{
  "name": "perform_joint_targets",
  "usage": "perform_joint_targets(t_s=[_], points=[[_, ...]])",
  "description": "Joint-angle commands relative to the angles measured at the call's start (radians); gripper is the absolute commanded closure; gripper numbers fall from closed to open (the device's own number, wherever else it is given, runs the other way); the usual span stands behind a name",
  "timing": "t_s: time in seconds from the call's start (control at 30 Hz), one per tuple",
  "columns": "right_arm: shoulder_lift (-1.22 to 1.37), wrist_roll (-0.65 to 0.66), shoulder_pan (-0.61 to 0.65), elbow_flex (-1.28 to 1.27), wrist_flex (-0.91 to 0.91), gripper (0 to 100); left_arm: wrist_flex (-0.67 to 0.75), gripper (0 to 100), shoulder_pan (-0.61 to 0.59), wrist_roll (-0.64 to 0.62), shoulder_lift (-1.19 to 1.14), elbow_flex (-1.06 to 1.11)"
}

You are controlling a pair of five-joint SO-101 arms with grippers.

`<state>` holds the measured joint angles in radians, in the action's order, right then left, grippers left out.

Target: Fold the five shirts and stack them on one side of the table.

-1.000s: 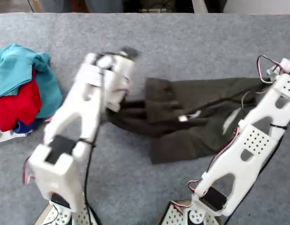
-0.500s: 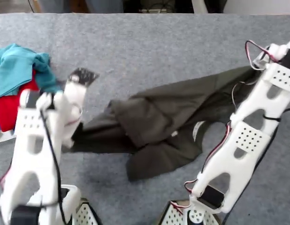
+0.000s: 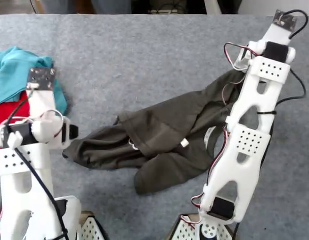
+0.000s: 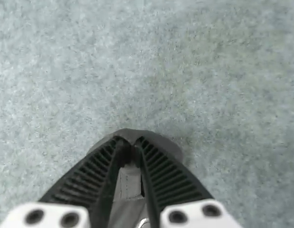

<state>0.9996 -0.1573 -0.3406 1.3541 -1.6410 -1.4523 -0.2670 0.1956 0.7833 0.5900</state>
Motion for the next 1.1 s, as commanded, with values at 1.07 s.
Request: perform_joint_targets(t_s=[1.07], points=[[-0.064, -0.213, -0.031, -0.555, 0.563, 98.5, 0.166, 81, 0.774, -0.428, -0.999, -0.556]])
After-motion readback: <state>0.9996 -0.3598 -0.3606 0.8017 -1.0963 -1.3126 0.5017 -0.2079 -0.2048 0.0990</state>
